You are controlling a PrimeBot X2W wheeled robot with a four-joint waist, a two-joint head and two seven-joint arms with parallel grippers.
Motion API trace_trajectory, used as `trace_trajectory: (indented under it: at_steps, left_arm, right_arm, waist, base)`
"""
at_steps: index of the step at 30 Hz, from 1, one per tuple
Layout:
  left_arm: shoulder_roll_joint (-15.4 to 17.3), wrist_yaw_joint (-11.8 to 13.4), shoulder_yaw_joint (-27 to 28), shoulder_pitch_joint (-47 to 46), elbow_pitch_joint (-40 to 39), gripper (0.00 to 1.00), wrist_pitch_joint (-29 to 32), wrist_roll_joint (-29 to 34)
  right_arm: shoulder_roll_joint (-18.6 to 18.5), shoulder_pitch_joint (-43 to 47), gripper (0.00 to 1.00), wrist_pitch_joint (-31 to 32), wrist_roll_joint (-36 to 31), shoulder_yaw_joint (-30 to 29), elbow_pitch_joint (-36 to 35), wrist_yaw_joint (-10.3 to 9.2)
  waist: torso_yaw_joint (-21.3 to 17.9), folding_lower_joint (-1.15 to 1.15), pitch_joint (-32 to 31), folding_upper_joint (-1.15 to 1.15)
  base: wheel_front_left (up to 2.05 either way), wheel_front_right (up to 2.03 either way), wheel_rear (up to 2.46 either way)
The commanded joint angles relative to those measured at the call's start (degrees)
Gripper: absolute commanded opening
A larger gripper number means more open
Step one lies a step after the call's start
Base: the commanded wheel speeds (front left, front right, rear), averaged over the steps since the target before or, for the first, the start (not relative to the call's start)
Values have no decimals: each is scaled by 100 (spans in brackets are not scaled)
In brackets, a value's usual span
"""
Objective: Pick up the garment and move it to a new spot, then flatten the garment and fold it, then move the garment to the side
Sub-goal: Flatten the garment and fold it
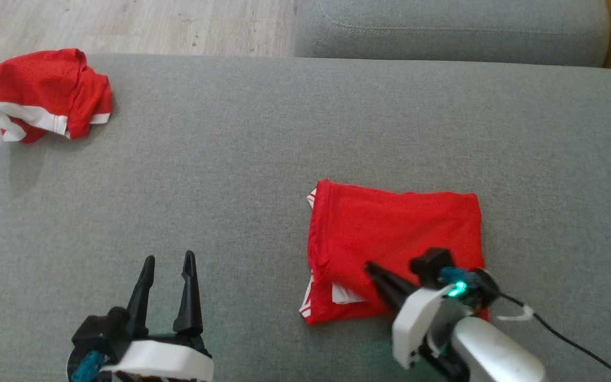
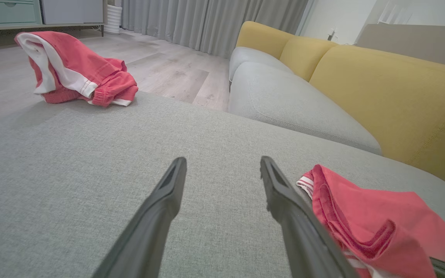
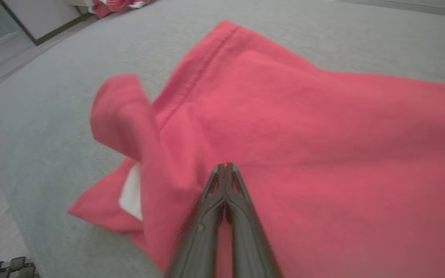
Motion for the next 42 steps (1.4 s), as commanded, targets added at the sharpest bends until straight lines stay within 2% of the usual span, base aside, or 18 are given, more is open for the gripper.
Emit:
trace_trajectory:
  at_steps: [1,8,12,18,20,21,23,25,27,29,30,37,42]
  left_arm:
    - [105,43,218,-184,-168,100,-23,-24]
    - [113,72,226,-181,-186,100,-30,-38]
    - [114,70,227,-204,-179,100,-35,-49]
    - [129,78,250,-185,-135,100,-52,-74]
    - [135,77,254,-174,-118,100,-61,-75]
    - [135,77,254,-174,-118,100,-61,-75]
    - [136,86,254,-170,-93,100,-68,-69]
    - [129,98,245,-167,-67,100,-77,-56]
    - [109,96,231,-159,-38,100,-87,-56]
    - [105,99,213,-155,16,100,-99,-32]
    - [100,106,215,-150,49,100,-106,-27]
    - [34,64,240,-74,326,100,-184,7]
    - [-20,-56,306,45,528,100,-236,47]
  right_arm:
    - [69,-199,0,-91,91,214,-189,21]
    - [116,-465,0,-156,527,1272,-42,21]
    - [184,-648,0,-333,695,1639,143,21]
    - [235,-903,0,-887,860,1606,267,21]
    - [242,-945,13,-1054,868,1409,281,21]
    - [242,-945,13,-1054,868,1409,281,21]
    - [242,-947,24,-1174,857,1138,266,21]
    - [228,-907,42,-1255,785,791,244,21]
    - [230,-802,73,-1304,682,373,191,21]
    - [235,-646,95,-1328,528,-81,117,21]
    - [242,-554,100,-1335,437,-317,63,21]
    - [388,235,100,-1347,-359,-1940,-495,21]
    - [557,856,100,-1246,-867,-2739,-1048,21]
  waist:
    - [-7,0,-1,0]
    - [-84,0,22,0]
    - [-116,0,36,0]
    - [-194,0,-49,0]
    - [-238,0,-113,0]
    - [-238,0,-113,0]
    - [-292,0,-185,0]
    - [-353,0,-266,0]
    - [-421,0,-348,0]
    - [-488,0,-428,0]
    - [-524,0,-455,0]
    - [-745,0,-623,0]
    - [-800,0,-725,0]
  base:
    - [0,0,0]
    - [0,0,0]
    - [0,0,0]
    - [0,0,0]
    - [0,0,0]
    - [0,0,0]
    - [0,0,0]
    - [0,0,0]
    - [0,0,0]
    - [0,0,0]
    - [0,0,0]
    - [0,0,0]
    - [0,0,0]
